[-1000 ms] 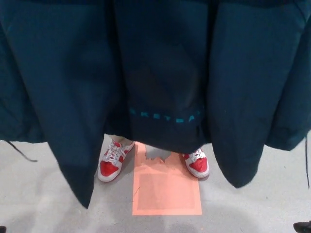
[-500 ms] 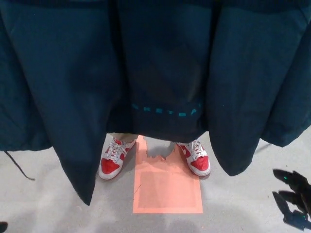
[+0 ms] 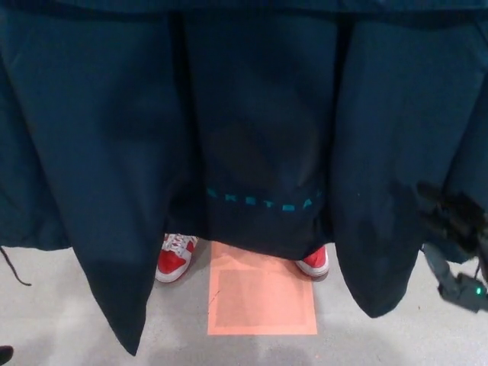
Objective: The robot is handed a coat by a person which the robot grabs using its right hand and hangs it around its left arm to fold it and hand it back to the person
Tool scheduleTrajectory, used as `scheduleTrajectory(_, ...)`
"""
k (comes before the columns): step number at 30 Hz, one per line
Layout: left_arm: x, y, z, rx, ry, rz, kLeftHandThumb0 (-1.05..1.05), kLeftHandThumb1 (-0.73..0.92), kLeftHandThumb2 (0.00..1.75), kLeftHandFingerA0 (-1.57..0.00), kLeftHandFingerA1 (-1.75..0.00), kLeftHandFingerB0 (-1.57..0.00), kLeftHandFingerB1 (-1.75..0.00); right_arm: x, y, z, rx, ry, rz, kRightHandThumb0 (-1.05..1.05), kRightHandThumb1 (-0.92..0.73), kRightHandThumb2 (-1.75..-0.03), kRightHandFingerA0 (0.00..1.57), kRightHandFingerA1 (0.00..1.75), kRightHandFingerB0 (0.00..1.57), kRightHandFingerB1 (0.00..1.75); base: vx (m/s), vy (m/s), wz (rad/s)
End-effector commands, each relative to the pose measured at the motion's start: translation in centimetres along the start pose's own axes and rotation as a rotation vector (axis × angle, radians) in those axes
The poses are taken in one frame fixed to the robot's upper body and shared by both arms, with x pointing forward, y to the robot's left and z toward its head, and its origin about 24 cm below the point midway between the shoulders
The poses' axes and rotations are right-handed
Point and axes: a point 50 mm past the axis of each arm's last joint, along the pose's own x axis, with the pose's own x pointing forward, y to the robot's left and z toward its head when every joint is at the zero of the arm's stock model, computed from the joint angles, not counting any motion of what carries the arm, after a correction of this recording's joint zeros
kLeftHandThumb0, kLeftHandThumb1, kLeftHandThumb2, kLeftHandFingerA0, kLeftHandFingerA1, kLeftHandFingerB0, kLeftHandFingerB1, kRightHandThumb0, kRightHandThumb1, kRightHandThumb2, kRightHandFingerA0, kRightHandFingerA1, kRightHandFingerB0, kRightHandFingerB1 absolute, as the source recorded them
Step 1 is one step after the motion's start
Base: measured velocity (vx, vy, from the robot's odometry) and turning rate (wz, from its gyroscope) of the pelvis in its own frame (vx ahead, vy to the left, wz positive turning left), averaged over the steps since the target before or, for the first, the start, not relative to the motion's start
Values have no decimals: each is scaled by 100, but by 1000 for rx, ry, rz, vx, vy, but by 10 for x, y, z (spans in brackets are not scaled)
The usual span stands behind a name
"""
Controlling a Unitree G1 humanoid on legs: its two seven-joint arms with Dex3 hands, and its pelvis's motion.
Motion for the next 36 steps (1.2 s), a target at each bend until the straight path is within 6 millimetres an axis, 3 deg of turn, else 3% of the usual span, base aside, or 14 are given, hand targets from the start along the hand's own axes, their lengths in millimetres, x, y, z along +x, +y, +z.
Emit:
scheduleTrajectory(1, -1, 11, 10, 2, -65, 8, -65, 89, 67, -21, -32, -19, -30, -33, -66, 209, 27, -987, -126, -79, -85, -66, 27, 30, 23, 29, 0, 0, 0)
scheduleTrajectory(5, 0, 10, 10, 20, -44, 1, -34, 58, 112, 0, -47, 0, -46, -22, -65, 237, 9, -1042, -112, -78, -82, -66, 23, 28, 24, 29, 0, 0, 0)
scheduleTrajectory(6, 0, 10, 10, 28, -44, 4, -68, 89, 67, -21, -31, -18, -30, -19, -65, 243, 5, -1060, -94, -78, -82, -66, 21, 28, 23, 28, 0, 0, 0)
scheduleTrajectory(9, 1, 9, 12, 33, -49, 3, -34, 58, 112, 0, -47, 0, -47, -11, -67, 255, -27, -1091, -93, -79, -81, -64, 22, 27, 23, 27, 0, 0, 0)
scheduleTrajectory(10, 0, 9, 12, 23, -61, 2, -66, 89, 67, -20, -31, -18, -31, -10, -67, 258, -40, -1091, -94, -77, -80, -65, 22, 28, 21, 28, 0, 0, 0)
scheduleTrajectory(15, 0, 10, 14, 27, -83, 0, -67, 89, 67, -20, -30, -17, -29, 0, -70, 279, -42, -1100, -37, -37, -45, -105, 0, 48, 0, 47, 0, 0, 0)
scheduleTrajectory(18, 0, 10, 18, 38, -100, -7, -34, 58, 112, 0, -48, 0, -47, 10, -71, 297, -78, -1110, -32, -81, -83, -66, 15, 27, 15, 26, 0, 0, 0)
scheduleTrajectory(19, 1, 10, 20, 34, -116, -12, -33, 59, 112, 0, -48, 0, -47, 13, -73, 302, -86, -1109, -18, -92, -71, -106, 5, 40, 5, 37, 0, 0, 0)
scheduleTrajectory(22, 0, 10, 21, 37, -120, -13, -72, 70, 102, -10, -43, -3, -39, 25, -76, 313, -216, -1096, -32, -37, -47, -108, 0, 49, 0, 47, 0, 0, 0)
scheduleTrajectory(23, 0, 10, 20, 24, -122, -16, -34, 58, 112, 0, -47, 0, -47, 31, -76, 317, -237, -1062, -14, -92, -75, -110, 5, 41, 2, 36, 0, 0, 0)
scheduleTrajectory(28, -1, 10, 18, 46, -122, -29, -77, 74, 102, -3, -38, -2, -36, 65, -68, 325, -334, -859, 144, -88, -75, -112, 5, 24, 9, 21, 0, 0, 0)
scheduleTrajectory(32, -3, 8, 12, 35, -113, -33, -33, 59, 112, 0, -48, 0, -46, 99, -57, 317, -448, -646, 306, -86, -76, -112, 0, 21, 0, 16, 0, 0, 0)
scheduleTrajectory(33, -3, 8, 11, 36, -107, -36, -33, 59, 112, 0, -48, 0, -47, 109, -54, 313, -456, -572, 354, -82, -90, -67, 2, 24, 0, 20, 0, 0, 0)
scheduleTrajectory(36, -3, 5, 6, 26, -90, -31, -33, 59, 112, 0, -48, 0, -46, 135, -42, 301, -444, -378, 484, -84, -68, -100, 4, 24, 1, 21, 0, 0, 0)
